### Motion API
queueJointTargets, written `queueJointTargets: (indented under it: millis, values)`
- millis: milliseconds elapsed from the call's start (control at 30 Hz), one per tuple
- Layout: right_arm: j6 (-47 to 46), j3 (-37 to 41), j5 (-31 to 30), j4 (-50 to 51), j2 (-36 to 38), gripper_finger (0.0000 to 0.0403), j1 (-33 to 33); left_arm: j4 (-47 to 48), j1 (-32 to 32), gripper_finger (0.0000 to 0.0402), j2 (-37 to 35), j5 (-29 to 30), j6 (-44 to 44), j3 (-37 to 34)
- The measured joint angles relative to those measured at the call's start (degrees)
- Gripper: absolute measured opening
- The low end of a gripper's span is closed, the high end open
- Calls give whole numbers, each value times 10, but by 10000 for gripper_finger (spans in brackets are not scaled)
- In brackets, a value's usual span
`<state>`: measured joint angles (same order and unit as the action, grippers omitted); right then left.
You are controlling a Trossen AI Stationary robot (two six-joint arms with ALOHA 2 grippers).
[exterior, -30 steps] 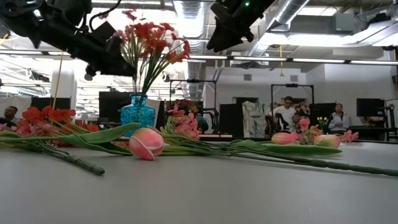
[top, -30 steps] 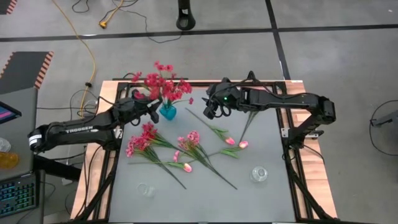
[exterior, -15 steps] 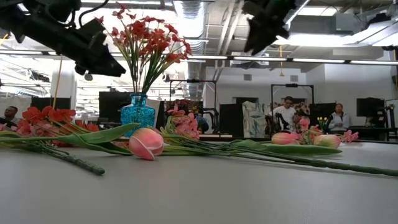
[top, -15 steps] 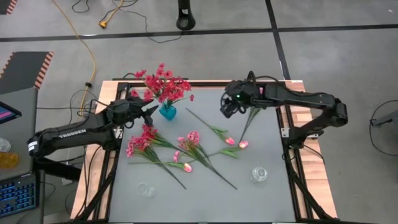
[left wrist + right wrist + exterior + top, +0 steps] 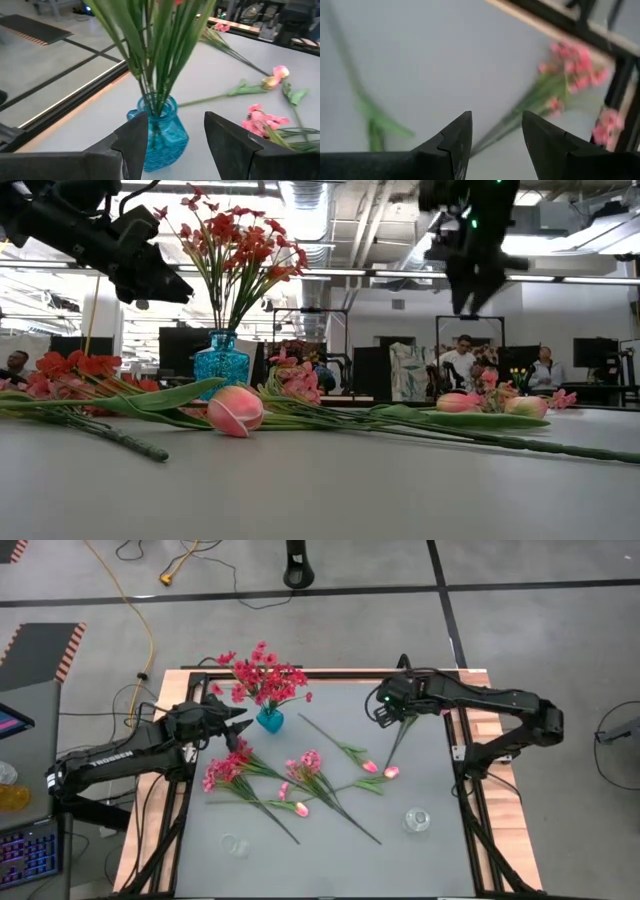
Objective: Sort flowers into vase by color
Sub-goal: Put the top pink flowers into the right transparent vase
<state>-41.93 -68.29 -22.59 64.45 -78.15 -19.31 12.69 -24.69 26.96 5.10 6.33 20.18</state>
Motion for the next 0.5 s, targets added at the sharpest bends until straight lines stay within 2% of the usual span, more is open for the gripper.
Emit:
queueJointTargets:
  millis: [200,367,500]
  values:
    - [-142,77,21,-6,0,198,-62,0,0,181,0,-3,0,0]
    - [-187,138,60,-29,0,198,-94,6,0,181,0,-3,0,0]
    - [-198,177,62,-103,0,198,-103,6,0,181,0,-3,0,0]
